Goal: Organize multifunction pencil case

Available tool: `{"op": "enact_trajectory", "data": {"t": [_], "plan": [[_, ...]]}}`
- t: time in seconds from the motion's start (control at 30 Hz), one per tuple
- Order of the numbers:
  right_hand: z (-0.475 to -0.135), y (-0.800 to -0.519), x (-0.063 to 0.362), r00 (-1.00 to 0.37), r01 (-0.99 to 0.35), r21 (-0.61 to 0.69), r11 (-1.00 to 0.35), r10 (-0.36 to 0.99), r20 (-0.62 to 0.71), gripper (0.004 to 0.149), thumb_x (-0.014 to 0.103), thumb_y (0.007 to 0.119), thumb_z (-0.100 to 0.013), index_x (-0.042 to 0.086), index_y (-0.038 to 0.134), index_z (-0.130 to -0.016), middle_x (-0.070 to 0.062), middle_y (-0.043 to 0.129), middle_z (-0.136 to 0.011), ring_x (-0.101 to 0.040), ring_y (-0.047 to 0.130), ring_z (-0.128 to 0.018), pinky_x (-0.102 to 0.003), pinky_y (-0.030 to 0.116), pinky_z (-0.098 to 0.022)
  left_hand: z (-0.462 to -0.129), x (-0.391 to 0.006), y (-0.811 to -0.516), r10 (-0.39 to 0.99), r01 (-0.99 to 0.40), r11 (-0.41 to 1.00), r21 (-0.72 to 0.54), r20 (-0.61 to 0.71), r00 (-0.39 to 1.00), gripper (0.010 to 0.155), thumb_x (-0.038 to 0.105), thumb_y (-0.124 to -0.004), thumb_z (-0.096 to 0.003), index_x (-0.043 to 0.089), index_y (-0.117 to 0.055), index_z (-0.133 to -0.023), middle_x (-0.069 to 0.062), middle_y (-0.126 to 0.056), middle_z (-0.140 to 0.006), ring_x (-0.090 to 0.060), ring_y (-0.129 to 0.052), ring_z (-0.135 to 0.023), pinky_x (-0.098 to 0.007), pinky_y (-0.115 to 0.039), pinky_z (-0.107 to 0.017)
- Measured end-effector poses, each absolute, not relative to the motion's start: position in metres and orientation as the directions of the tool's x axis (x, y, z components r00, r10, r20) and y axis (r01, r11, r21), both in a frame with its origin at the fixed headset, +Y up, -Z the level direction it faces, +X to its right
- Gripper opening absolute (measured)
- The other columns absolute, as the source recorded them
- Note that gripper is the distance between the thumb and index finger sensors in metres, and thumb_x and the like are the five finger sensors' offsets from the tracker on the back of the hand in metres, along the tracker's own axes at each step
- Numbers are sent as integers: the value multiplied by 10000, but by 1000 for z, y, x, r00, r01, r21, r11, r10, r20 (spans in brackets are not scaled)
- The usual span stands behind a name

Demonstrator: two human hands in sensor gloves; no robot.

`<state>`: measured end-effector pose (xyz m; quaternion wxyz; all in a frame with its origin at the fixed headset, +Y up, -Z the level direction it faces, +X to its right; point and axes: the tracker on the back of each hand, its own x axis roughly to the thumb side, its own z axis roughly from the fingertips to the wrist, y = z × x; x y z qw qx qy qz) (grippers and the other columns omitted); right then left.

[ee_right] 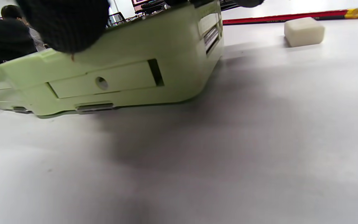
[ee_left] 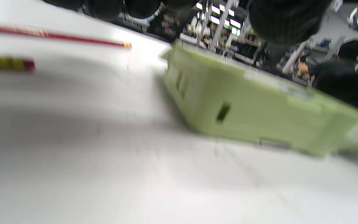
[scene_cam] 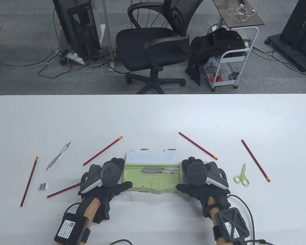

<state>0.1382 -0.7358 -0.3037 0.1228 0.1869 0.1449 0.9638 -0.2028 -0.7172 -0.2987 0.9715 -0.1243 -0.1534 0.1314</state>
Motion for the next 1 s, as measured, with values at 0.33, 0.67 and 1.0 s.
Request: {"op": "enact_trajectory", "data": {"t": [0.33,0.67,1.0], "plan": [[-304,-736,138,-899,-188,328,-926,297,321,958,547,702,-483,-10,270,-1132,-362,218,-1119,-628,341,-1009,-703,388,-711,-350,-302,-648,69,-85,986,-145,-110,992,763,453,-798,-493,106,-534,-1119,-225,-667,-1128,-489,-739,-982,-664,-657,-690],[-305,-736,138,-899,-186,336,-923,298,322,960,550,702,-483,-11,270,-1132,-362,205,-1122,-629,340,-1010,-704,387,-711,-384,-362,-702,-217,61,926,-373,-393,893,624,385,-824,-510,155,-657,-1066,-162,-794,-1059,-423,-845,-919,-628,-720,-660],[-306,-736,138,-900,-181,344,-922,296,321,959,548,703,-483,-6,267,-1133,-358,214,-1122,-625,342,-1012,-702,390,-713,-394,-380,-730,-336,128,896,-426,-460,822,576,372,-821,-519,182,-694,-1048,-129,-815,-1058,-409,-845,-937,-635,-703,-678]]}}
